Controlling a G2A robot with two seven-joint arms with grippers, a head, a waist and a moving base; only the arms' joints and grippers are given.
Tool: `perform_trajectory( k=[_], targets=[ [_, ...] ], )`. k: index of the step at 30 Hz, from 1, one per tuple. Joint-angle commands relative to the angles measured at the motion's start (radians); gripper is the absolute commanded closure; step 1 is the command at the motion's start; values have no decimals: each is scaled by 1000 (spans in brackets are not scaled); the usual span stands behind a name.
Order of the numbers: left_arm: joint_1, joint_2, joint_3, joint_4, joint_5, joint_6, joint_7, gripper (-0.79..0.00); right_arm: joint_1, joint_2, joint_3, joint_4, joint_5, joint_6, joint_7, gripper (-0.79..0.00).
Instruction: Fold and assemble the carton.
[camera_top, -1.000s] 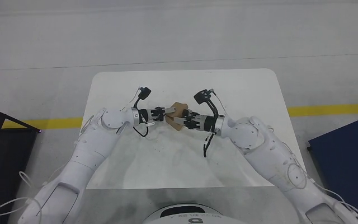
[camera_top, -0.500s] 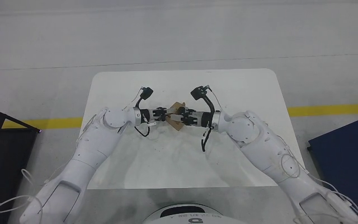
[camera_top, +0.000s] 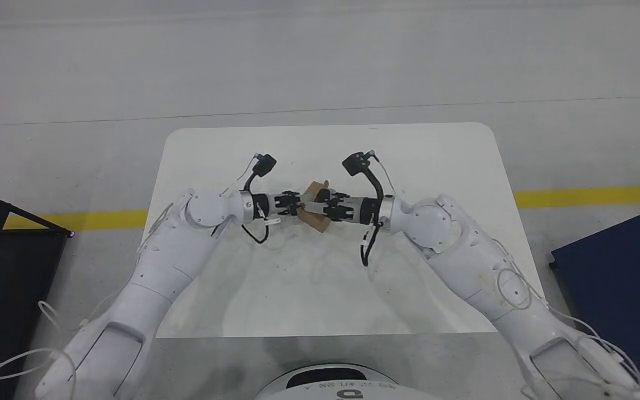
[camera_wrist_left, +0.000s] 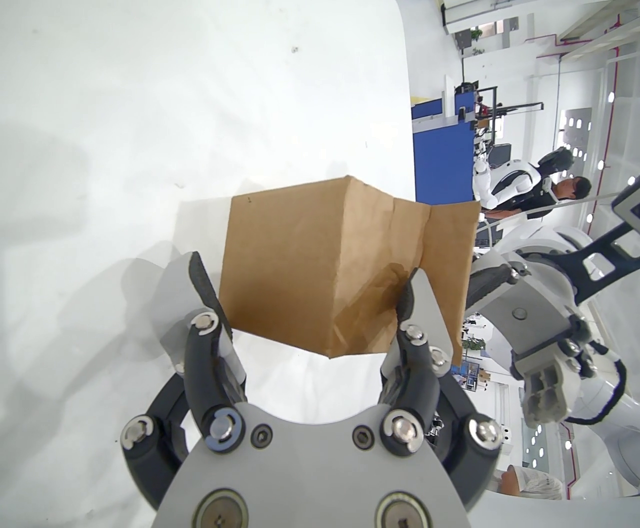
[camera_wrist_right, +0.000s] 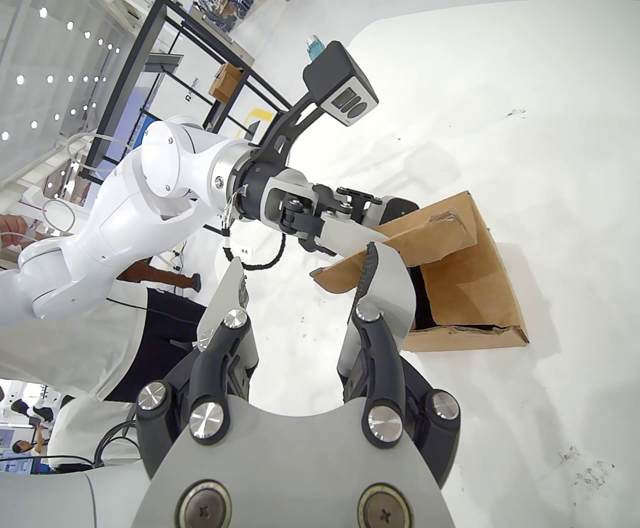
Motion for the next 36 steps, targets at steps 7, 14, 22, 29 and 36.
perform_trajectory(
  k=[7,14,22,29,36],
  targets=[
    [20,10,-31,-28,1,-7,2,-733,-54,14,55,-22,0,9,-9,-502],
    [34,14,-47,-26,-14,-23,4,-742,-112,29,125,-57,22,-12,-38,-480],
    [48,21,-78,-8,-34,-62,22,-705,-91,21,119,-35,-82,181,-92,-449],
    [39,20,-79,4,-39,-83,26,-671,-39,-1,63,9,-112,263,-87,-486],
    [17,11,-60,25,-35,-85,32,-671,-25,-12,47,37,-114,260,-84,-502]
  ],
)
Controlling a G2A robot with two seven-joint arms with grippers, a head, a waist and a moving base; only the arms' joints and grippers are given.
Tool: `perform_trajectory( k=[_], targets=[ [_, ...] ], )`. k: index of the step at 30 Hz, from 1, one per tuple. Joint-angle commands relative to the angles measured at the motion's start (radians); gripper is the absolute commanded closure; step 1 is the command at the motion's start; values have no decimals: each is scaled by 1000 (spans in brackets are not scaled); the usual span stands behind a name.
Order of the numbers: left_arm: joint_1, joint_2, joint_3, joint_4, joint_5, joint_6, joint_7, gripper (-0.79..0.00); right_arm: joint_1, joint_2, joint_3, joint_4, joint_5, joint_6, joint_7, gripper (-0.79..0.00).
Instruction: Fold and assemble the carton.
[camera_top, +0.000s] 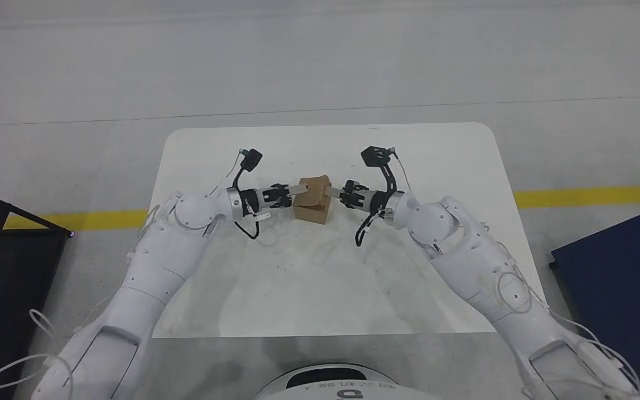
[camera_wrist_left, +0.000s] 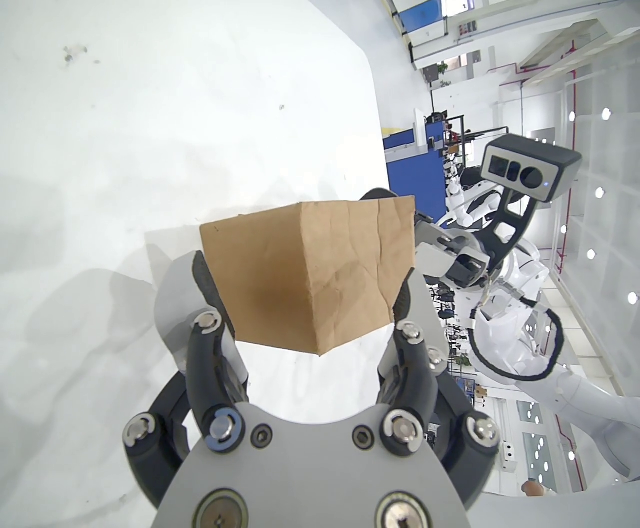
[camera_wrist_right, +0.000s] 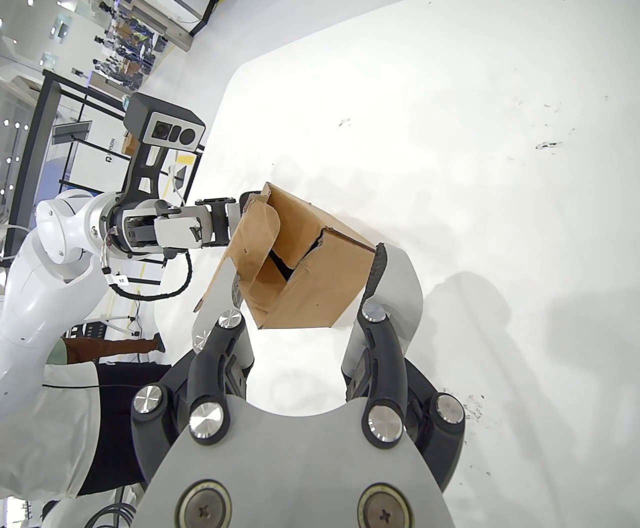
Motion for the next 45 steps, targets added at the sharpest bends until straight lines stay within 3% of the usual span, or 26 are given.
perform_trajectory(
  k=[1,8,17,32,45],
  targets=[
    [-6,-3,6,7,1,0,1,-665,1,-2,-3,7,1,-4,2,-502],
    [-24,-12,24,30,-3,-9,6,-610,9,-10,-2,32,15,-17,3,-517],
    [-28,-17,18,61,-36,-93,19,-625,-7,-8,35,51,33,-32,-2,-514],
    [-61,-31,38,118,-45,-111,9,-628,-1,-20,13,21,-14,-3,12,-502],
    [-83,-38,48,153,-43,-120,-6,-616,35,-43,-26,57,-13,20,34,-536]
  ],
)
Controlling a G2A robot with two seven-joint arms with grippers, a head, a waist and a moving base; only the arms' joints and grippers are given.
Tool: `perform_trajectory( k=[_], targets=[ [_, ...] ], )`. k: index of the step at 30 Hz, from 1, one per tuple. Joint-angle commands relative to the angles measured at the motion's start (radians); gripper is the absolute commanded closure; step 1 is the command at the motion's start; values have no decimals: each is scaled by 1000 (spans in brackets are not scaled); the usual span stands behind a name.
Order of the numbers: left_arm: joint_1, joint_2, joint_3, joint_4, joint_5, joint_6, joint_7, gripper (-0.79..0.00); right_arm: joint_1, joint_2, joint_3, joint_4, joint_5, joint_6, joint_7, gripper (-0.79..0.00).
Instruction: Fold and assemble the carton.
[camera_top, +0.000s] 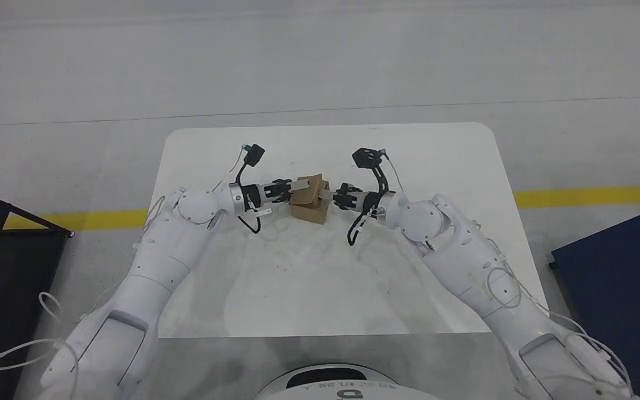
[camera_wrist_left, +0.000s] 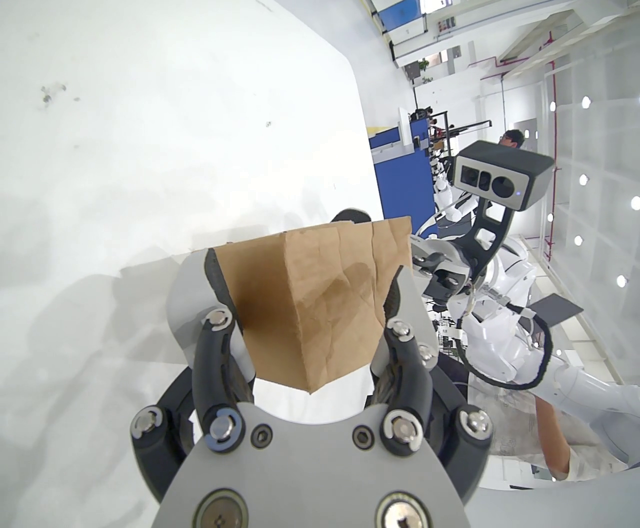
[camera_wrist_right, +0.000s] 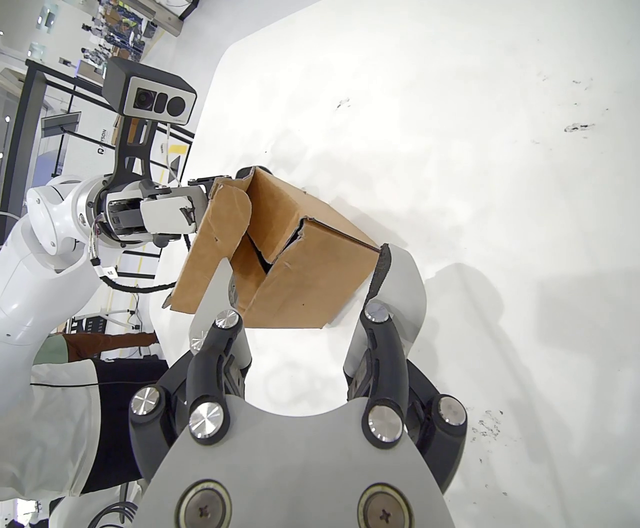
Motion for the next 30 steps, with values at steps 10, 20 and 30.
perform_trajectory(
  k=[10,20,30],
  targets=[
    [-16,-6,22,-3,66,45,16,-628,8,-9,-9,20,-14,26,25,-566],
    [-13,-8,24,-14,81,65,18,-619,13,-16,-15,24,-33,32,44,-606],
    [-5,-7,24,-26,114,83,35,-616,7,-17,-16,18,-80,75,63,-640]
  ],
)
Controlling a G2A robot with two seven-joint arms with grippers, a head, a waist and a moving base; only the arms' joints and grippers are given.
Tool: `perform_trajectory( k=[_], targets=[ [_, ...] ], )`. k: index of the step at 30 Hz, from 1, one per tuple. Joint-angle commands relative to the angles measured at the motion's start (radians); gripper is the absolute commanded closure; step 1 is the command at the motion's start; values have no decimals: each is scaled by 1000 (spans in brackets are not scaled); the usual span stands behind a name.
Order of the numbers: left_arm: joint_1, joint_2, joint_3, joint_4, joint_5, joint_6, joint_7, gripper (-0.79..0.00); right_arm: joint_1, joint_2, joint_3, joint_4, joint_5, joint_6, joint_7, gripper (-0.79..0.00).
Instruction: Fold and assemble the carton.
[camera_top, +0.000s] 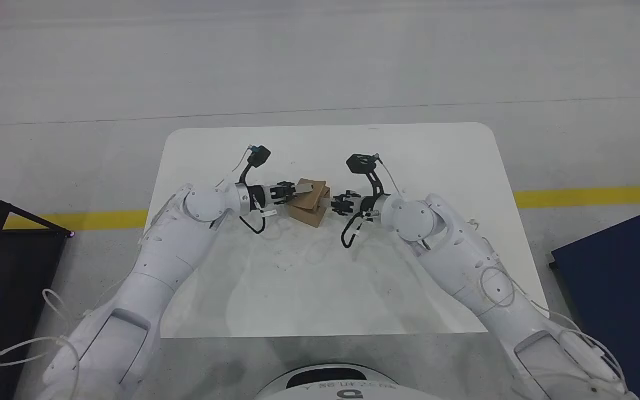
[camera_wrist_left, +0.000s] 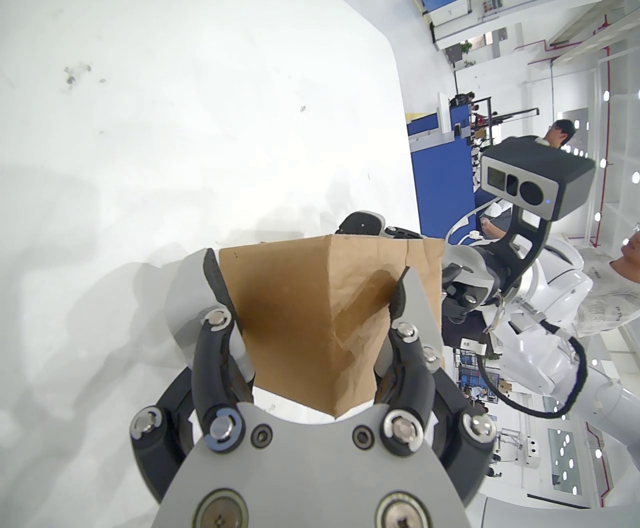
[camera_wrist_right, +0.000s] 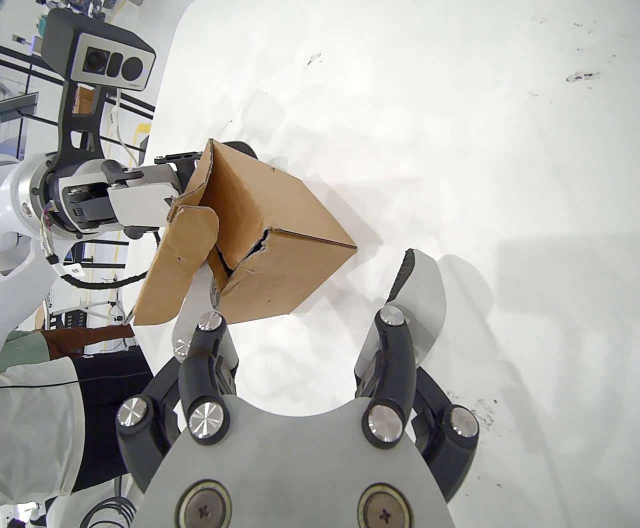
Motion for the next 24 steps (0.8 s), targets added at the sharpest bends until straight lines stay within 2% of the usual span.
perform_trajectory(
  k=[1,8,19,24],
  targets=[
    [1,0,0,-3,8,5,2,-613,-4,2,2,-6,-18,13,5,-646],
    [10,1,-1,-20,28,23,14,-594,-66,19,48,-99,-72,25,-17,-634],
    [21,3,-10,-31,28,20,15,-582,-143,30,113,-206,-159,205,-90,-576],
    [24,4,-16,-34,25,16,12,-560,-165,33,137,-224,-154,198,-87,-563]
  ],
)
